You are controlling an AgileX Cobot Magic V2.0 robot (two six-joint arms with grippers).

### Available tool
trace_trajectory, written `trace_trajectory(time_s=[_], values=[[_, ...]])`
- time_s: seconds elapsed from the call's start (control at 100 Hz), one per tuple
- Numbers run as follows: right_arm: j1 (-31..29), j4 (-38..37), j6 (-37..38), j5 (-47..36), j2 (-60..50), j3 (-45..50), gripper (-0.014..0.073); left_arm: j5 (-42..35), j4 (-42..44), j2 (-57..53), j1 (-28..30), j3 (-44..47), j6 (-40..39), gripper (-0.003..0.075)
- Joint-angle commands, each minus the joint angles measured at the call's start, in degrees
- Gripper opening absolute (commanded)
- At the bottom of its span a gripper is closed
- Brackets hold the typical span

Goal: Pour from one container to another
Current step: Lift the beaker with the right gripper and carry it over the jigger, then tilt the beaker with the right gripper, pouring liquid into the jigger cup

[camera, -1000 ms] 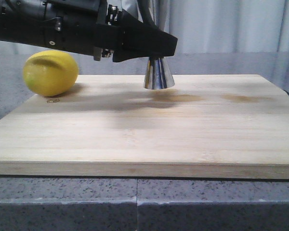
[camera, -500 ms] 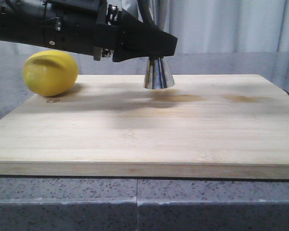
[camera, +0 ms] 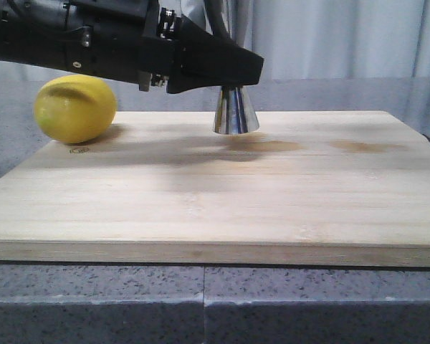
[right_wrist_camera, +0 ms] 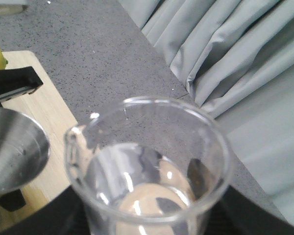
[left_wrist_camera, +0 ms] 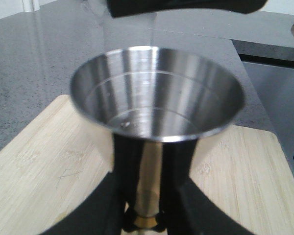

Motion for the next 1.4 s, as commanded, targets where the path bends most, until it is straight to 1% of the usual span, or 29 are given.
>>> trace_trajectory(time_s=[0.0, 0.22, 0.5, 0.74, 1.24, 1.39], values=[[0.0, -1.9, -0.1, -2.7, -0.9, -2.6, 0.0310, 4.6, -3.0, -2.3, -0.5, -1.8, -0.3, 0.0059], [0.0, -3.0, -0.1, -2.8, 0.7, -2.7, 0.0310, 4.9, -3.0, -2.3, -0.5, -1.8, -0.3, 0.0059], [1.5, -5.1, -0.1, -2.8, 2.2, -2.7, 0.0310, 4.9, -3.0, -2.3, -0.5, -1.8, -0.3, 0.0059], [3.0, -9.1, -0.1, -1.8, 2.6, -2.7, 0.0310, 4.9, -3.0, -2.3, -0.5, -1.8, -0.3, 0.0059], [3.0, -14.4, -0.1, -1.0, 2.8, -2.7, 0.0310, 4.9, -3.0, -2.3, -0.5, -1.8, -0.3, 0.0059], [3.4, -14.7, -0.1, -1.0, 3.2, -2.7, 0.0310, 4.9, -3.0, -2.3, -0.5, -1.8, -0.3, 0.0059]])
